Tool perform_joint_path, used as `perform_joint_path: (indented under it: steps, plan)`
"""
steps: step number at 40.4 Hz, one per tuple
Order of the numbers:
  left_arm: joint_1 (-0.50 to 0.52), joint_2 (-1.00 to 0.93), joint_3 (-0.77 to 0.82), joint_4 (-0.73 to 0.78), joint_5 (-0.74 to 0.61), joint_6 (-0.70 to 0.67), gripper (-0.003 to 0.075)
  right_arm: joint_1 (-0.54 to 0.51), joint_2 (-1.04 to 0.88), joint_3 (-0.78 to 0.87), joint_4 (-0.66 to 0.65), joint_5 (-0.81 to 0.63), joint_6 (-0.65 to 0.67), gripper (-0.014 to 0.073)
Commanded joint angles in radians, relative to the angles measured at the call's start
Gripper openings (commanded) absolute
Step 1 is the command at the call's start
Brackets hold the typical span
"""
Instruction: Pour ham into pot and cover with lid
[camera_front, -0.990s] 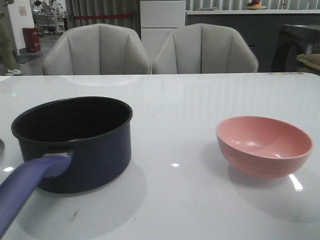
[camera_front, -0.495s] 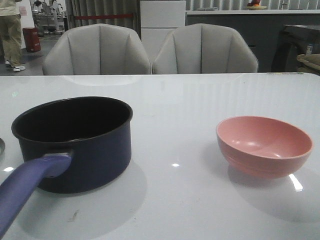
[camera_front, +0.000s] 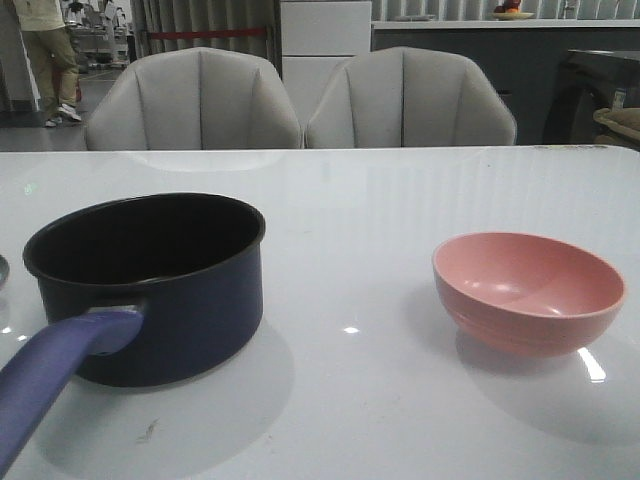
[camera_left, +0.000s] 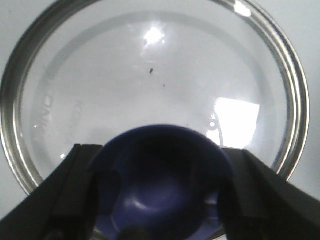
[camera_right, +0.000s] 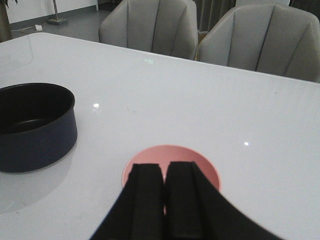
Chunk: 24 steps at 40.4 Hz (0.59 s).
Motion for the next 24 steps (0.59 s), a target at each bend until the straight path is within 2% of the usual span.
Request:
perform_joint_path:
  steps: [1,7,13,24]
  plan:
    - [0.0,-0.086,-0.048,-0.003,0.015,0.004,0.0227,0.001,0.006,-0.027,0.005,-0.07,-0.003,0.015]
    - [-0.002,-0.119,-0.099,-0.008,0.069,0.024,0.0227,0.001,0.006,-0.027,0.005,-0.07,-0.003,0.015]
    - [-0.048,-0.144,-0.176,-0.013,0.147,0.048,0.0227,0.001,0.006,-0.027,0.005,-0.07,-0.003,0.015]
    - [-0.287,-0.151,-0.272,-0.013,0.217,0.063,0.0227,0.001,0.006,-0.027,0.005,-0.07,-0.003,0.015]
